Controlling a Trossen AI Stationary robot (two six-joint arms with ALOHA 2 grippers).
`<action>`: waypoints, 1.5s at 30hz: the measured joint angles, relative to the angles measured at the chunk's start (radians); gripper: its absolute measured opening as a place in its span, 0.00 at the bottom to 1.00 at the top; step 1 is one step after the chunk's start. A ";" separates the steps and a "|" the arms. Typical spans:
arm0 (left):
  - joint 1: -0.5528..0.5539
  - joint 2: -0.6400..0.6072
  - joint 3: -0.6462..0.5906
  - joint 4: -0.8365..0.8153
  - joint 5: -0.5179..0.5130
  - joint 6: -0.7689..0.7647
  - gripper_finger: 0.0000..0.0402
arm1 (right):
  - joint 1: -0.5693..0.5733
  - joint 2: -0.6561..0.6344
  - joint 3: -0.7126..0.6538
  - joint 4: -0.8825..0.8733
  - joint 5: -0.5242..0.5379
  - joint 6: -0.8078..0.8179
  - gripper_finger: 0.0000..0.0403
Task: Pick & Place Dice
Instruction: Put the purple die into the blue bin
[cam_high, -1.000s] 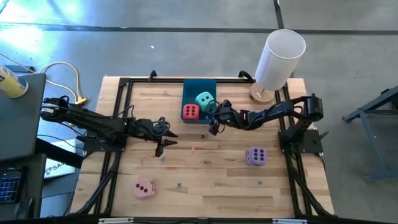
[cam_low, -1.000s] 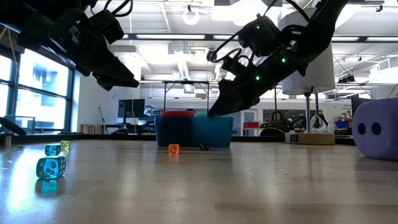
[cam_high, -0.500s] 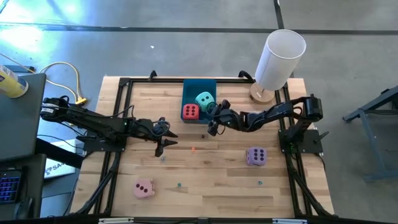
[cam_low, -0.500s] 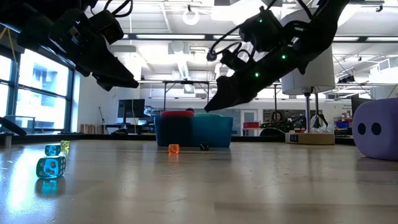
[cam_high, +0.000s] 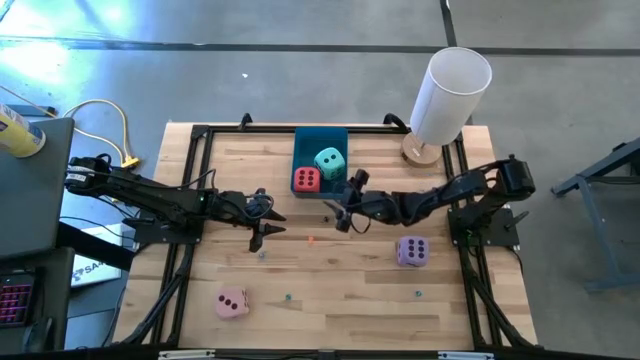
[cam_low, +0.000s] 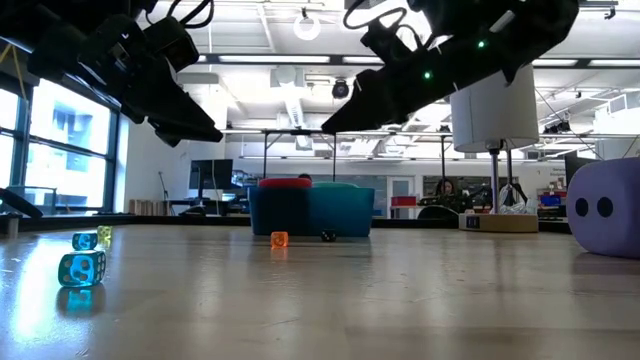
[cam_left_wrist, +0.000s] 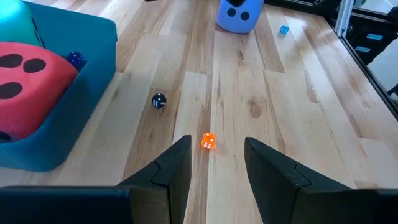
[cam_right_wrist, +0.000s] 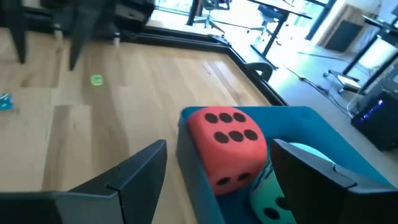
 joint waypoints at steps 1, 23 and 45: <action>0.000 0.000 0.000 0.000 0.000 0.000 0.35 | 0.008 0.000 0.000 -0.003 0.000 -0.009 0.69; 0.000 0.000 0.000 0.000 0.000 0.002 0.35 | 0.066 0.000 0.000 -0.028 0.039 0.006 0.95; 0.000 0.000 0.000 -0.012 0.000 0.002 0.35 | 0.186 -0.011 0.000 -0.019 0.525 0.050 0.99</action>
